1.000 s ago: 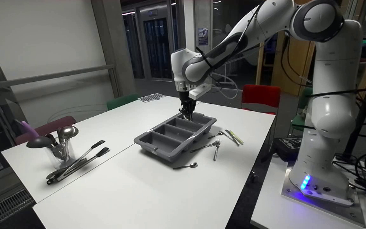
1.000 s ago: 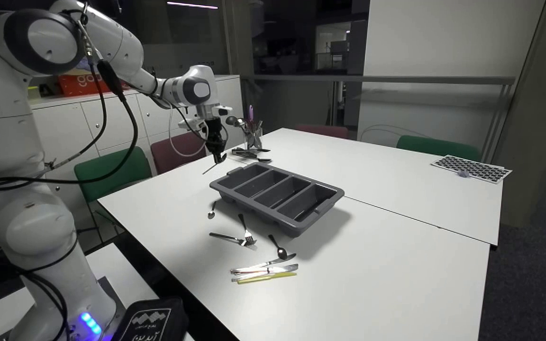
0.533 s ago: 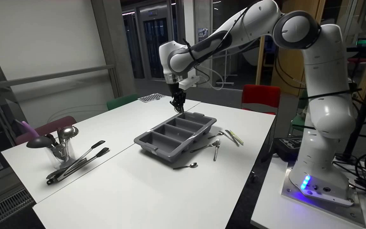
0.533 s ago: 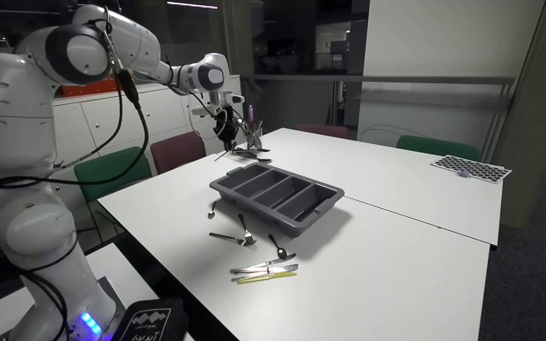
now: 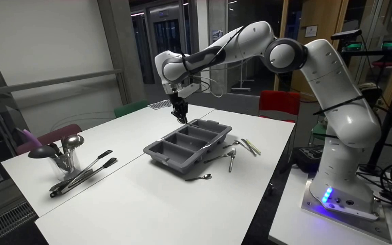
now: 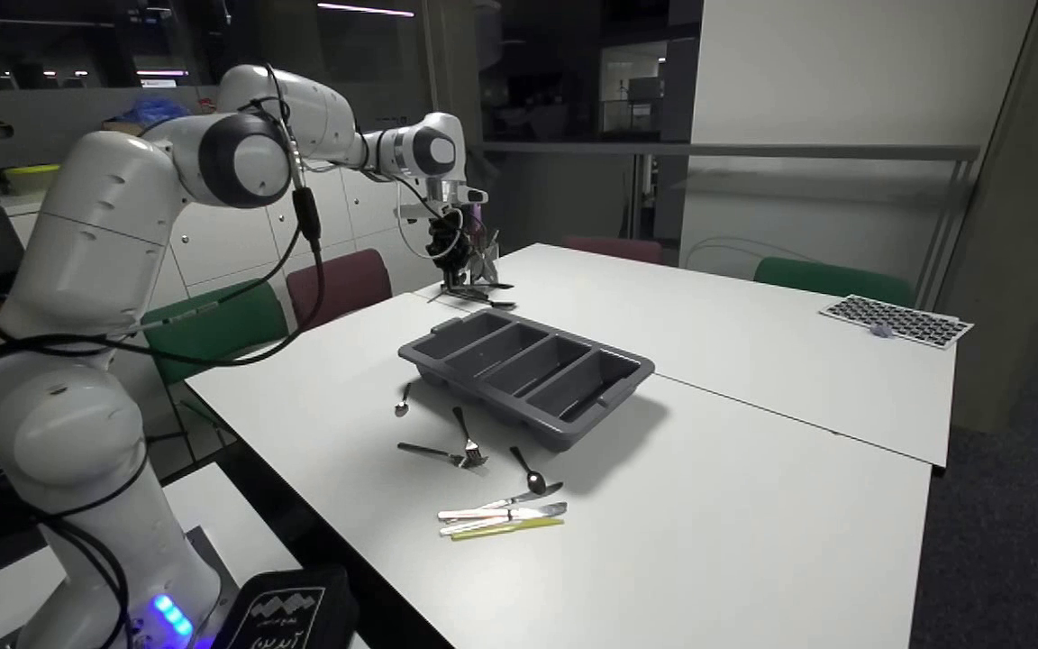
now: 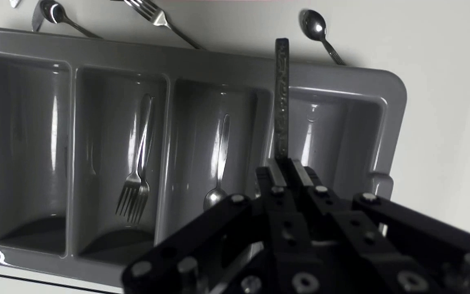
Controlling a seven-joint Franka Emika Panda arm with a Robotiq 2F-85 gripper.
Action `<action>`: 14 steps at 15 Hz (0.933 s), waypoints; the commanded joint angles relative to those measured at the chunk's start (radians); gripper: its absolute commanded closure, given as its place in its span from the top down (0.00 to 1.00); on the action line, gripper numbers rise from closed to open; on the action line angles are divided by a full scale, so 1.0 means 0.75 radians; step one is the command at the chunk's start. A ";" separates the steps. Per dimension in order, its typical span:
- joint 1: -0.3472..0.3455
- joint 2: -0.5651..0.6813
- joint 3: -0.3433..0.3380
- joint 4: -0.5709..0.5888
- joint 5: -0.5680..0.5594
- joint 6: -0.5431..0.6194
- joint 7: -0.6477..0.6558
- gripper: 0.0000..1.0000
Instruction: Pick up one spoon and put it in the grey object
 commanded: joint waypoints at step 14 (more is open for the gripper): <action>0.082 0.568 0.013 0.699 0.031 -0.019 -0.086 0.02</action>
